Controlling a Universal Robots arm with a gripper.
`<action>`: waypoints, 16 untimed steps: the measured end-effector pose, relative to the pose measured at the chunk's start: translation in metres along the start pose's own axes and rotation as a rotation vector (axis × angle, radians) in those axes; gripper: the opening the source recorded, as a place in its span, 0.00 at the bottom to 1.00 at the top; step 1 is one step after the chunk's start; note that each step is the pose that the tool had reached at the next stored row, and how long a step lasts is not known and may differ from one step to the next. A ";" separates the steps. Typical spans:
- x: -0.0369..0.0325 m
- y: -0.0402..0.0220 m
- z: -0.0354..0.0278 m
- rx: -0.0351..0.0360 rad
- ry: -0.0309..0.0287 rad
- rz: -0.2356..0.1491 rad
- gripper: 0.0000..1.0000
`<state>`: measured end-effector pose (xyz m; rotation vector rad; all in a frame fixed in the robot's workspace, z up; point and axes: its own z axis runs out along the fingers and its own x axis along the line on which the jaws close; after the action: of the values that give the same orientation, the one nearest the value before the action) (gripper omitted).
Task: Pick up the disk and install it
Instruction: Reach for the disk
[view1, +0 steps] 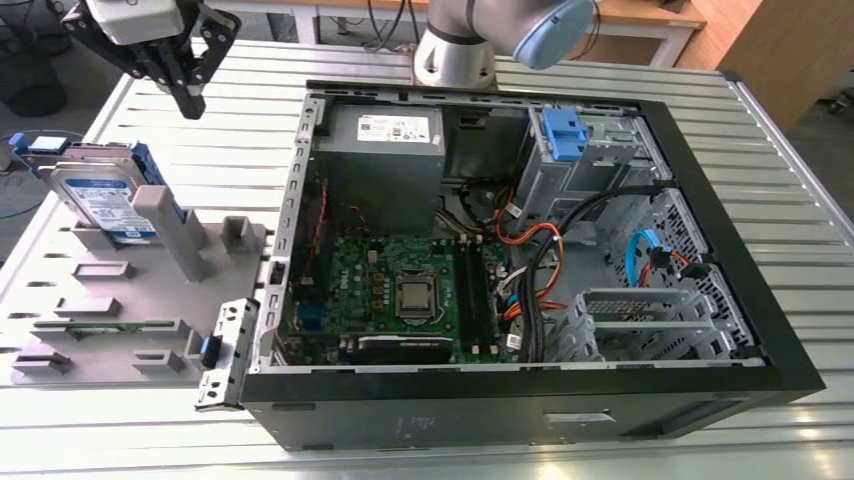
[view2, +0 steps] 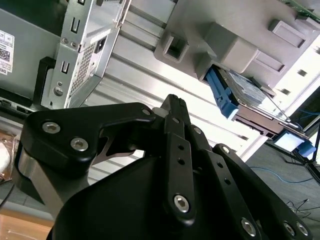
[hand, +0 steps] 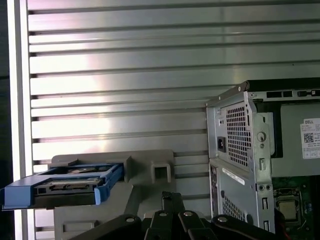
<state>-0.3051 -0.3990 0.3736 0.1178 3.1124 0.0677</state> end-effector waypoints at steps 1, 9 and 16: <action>0.0023 -0.0002 0.0003 0.0001 0.0001 0.000 0.11; 0.0185 -0.0015 0.0028 0.0000 0.0000 0.000 0.11; 0.0250 -0.0021 0.0035 0.0001 0.0001 0.000 0.11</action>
<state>-0.3300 -0.3990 0.3694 0.1180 3.1125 0.0676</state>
